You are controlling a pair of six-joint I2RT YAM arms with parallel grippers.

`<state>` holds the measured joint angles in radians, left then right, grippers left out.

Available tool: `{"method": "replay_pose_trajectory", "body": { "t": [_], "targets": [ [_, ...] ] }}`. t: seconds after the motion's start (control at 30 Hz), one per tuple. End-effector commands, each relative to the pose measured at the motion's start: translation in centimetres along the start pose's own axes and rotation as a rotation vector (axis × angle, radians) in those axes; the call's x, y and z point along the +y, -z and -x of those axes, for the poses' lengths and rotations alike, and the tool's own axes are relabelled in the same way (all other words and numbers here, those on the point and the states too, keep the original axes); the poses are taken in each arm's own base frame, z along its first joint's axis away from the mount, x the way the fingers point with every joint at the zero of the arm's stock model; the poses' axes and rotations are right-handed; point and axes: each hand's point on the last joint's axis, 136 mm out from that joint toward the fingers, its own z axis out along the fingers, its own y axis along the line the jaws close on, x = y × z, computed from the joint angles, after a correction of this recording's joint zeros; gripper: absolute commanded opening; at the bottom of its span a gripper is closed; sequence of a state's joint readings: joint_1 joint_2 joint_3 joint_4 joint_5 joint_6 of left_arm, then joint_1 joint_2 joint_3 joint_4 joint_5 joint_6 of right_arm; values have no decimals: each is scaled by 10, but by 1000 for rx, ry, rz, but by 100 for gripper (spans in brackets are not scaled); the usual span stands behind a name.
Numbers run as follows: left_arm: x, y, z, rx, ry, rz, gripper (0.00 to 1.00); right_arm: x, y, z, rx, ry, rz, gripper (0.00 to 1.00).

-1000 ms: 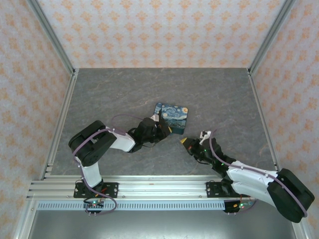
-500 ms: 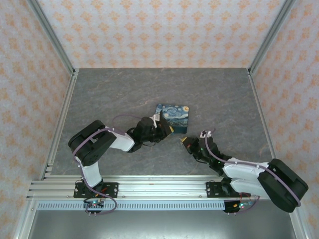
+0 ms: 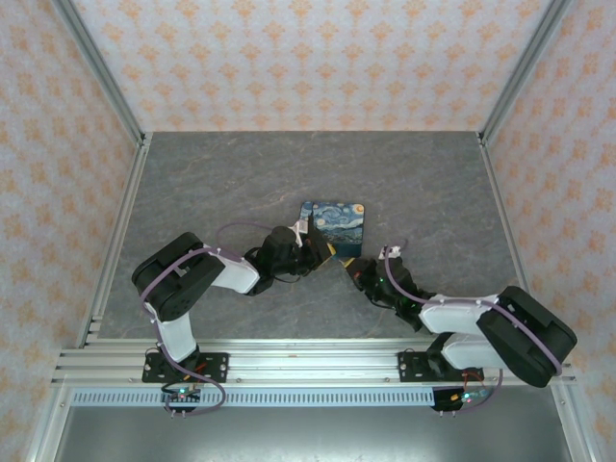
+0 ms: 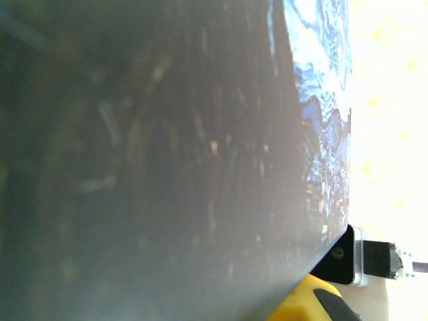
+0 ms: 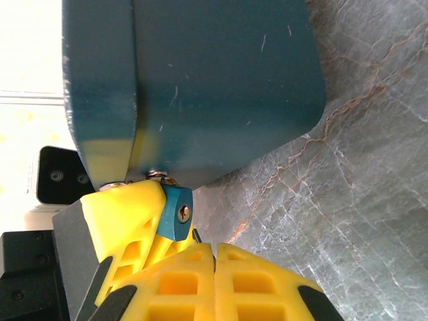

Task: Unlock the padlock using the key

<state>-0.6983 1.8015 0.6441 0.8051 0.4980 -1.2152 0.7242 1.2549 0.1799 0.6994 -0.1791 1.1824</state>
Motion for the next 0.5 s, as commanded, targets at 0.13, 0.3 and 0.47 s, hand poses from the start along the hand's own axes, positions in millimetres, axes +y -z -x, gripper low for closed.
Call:
{"method": "replay_pose_trajectory", "body": {
  "t": [0.13,0.3,0.47],
  "targets": [
    [-24,7,3,-9,-6,-90,0,21,-7,5,-23,-5,53,0],
    [-25,8,3,-11,-7,-93,0,22,-11,5,-24,-5,51,0],
    [-26,9,2,-10,-7,-95,0,22,-15,5,-20,-4,47,0]
  ]
}}
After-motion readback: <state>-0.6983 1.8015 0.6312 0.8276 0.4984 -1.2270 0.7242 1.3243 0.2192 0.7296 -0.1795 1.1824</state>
